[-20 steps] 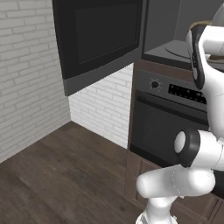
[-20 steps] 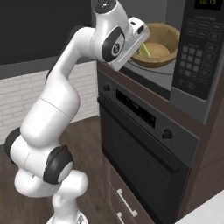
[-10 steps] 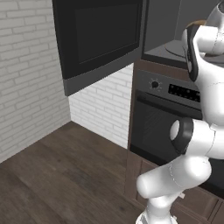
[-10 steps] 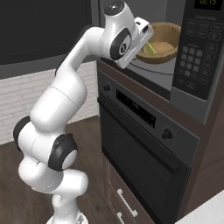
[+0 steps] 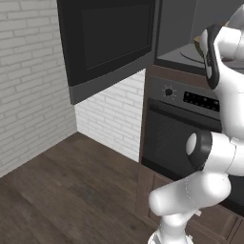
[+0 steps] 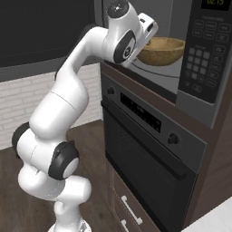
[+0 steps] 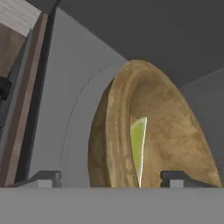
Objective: Pick the lemon wedge from the sink and place it in the bowl. Then pick the bowl and place it in the microwave. Then close the microwave door and press the start button.
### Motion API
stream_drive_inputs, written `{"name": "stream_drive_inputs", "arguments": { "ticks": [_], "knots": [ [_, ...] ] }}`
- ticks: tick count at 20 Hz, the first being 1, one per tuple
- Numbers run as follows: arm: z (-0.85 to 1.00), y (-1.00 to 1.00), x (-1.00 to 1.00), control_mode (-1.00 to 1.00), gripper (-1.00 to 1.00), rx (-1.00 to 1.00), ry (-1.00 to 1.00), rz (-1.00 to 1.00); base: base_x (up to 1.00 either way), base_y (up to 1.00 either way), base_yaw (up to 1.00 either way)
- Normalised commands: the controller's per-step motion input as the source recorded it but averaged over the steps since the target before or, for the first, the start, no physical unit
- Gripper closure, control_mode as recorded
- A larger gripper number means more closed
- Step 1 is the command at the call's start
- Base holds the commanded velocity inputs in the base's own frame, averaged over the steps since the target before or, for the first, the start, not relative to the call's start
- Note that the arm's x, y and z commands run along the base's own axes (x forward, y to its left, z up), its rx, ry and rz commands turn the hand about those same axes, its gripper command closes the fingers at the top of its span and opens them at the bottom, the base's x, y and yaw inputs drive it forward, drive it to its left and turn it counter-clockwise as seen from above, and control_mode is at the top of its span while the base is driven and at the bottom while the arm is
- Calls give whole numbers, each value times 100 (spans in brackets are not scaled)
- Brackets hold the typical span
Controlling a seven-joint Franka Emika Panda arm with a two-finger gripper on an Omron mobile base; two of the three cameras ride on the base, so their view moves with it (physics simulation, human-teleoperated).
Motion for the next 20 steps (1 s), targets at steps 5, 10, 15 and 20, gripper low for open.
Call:
{"name": "stream_drive_inputs", "arguments": {
  "ticks": [5, 10, 15, 20],
  "knots": [
    [-2, 52, -43, -100, -100, -1, -36, 7, 0, 0, 0],
    [-1, 69, -91, -100, -100, -1, -40, 11, 0, 0, 0],
    [9, 62, -100, -100, -100, 0, -26, 6, 0, 0, 0],
    [19, 53, -100, -100, -100, -1, -16, 1, 0, 0, 0]
  ]
}}
